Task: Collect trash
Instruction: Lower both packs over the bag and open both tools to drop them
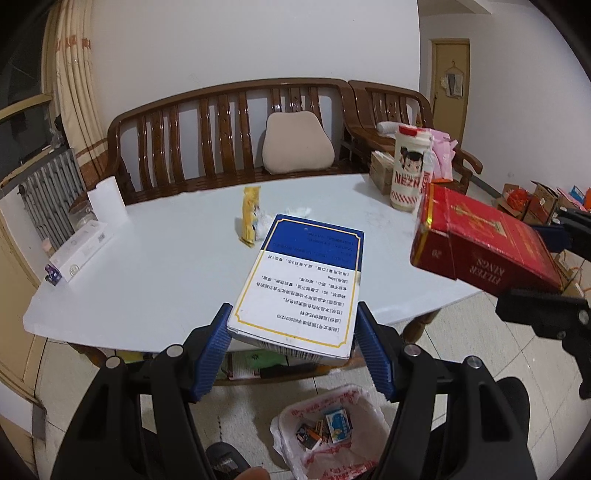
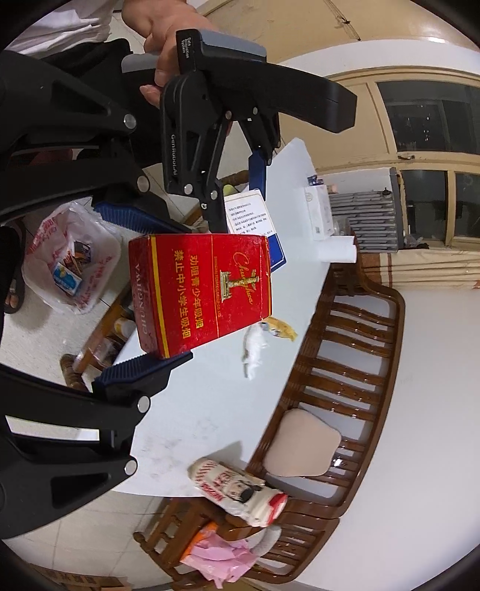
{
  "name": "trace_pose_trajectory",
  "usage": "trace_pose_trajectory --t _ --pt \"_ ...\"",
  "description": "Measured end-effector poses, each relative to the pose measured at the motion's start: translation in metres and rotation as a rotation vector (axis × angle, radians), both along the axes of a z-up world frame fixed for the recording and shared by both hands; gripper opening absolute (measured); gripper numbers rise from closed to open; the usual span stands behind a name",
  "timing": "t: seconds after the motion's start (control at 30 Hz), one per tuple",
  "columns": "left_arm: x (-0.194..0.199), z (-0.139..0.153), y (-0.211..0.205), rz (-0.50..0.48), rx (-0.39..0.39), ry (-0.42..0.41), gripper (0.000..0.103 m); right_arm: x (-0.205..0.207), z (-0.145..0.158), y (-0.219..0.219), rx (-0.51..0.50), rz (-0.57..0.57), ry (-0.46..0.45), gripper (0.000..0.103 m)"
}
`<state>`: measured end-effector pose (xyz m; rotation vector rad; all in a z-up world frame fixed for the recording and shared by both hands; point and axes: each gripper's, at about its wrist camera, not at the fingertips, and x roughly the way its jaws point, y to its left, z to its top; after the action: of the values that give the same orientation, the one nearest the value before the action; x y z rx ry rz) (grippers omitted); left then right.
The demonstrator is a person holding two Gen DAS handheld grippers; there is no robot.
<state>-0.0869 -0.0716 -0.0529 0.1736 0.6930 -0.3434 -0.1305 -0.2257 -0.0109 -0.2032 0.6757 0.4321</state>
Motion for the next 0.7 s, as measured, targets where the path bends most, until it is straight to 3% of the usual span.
trace_pose_trajectory --t 0.27,0.7 --pt "-0.011 -0.043 -0.002 -0.015 0.029 0.075 0.064 -0.017 -0.039 0.004 0.000 -0.020 0.075 0.058" --pt "0.001 -0.143 0.005 0.031 0.080 0.253 0.064 -0.018 -0.125 0.020 -0.001 -0.091 0.235 0.058"
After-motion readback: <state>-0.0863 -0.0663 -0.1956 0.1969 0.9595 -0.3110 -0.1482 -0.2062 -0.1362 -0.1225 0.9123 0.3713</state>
